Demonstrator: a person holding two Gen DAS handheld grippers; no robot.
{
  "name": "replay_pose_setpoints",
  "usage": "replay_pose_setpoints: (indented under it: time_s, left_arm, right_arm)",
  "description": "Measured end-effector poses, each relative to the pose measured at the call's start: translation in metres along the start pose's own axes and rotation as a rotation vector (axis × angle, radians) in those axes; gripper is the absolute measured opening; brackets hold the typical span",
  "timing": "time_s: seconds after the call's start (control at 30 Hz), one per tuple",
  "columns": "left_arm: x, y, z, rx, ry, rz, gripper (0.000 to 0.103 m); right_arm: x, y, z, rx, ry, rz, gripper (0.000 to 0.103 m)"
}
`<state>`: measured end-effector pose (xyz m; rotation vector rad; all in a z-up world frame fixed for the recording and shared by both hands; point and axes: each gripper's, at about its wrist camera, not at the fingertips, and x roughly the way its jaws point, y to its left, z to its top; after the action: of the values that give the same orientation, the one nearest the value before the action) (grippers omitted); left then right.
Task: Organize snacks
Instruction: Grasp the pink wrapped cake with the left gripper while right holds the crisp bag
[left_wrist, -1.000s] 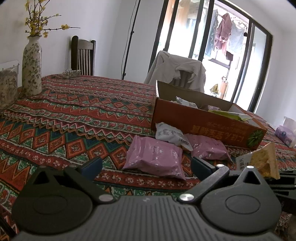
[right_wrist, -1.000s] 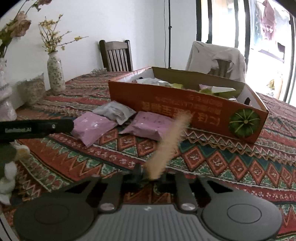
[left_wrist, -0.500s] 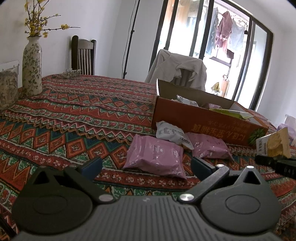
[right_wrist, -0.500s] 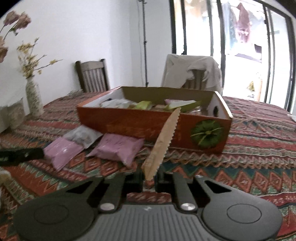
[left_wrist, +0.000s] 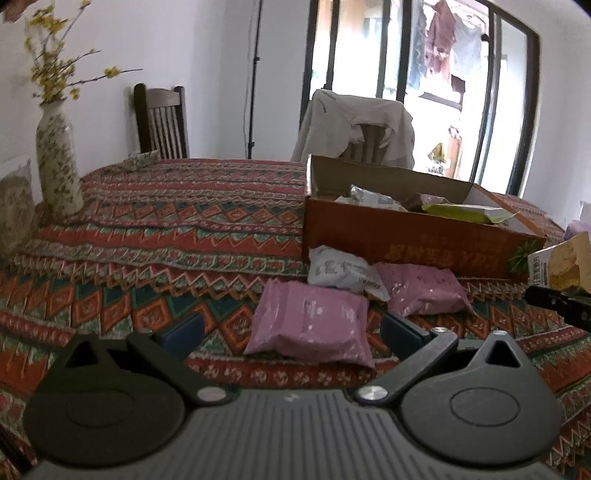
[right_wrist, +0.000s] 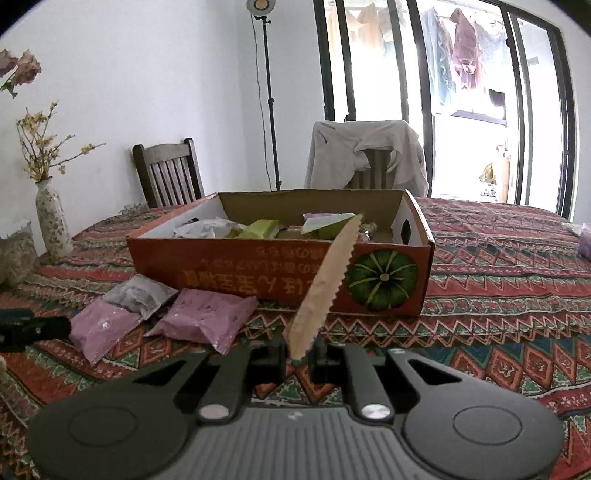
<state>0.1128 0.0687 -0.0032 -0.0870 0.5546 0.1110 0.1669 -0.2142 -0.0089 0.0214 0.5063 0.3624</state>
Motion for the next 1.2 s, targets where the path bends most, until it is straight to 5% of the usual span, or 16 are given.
replay_pose_setpoints:
  time_s: [0.3,0.53,0.87,1.03,1.2]
  left_arm:
    - [0.036,-0.026,0.013,0.136,0.122,0.045,0.103]
    - [0.061,-0.027,0.013,0.111,0.215,0.094,0.103]
    - [0.066,-0.022,0.013,0.052,0.226,0.04,0.103]
    - [0.06,-0.026,0.014,0.062,0.203,0.022,0.082]
    - [0.051,-0.024,0.012,0.037,0.183,0.029,0.073]
  right_arm:
    - [-0.001,-0.001,0.0,0.008,-0.002,0.005,0.011]
    - [-0.001,-0.001,0.0,0.011,-0.001,0.006,0.011]
    - [-0.001,0.0,0.0,0.007,-0.002,0.003,0.011]
    - [-0.001,0.0,0.0,0.007,0.001,0.003,0.011]
    - [-0.001,0.001,-0.001,0.004,-0.003,0.001,0.011]
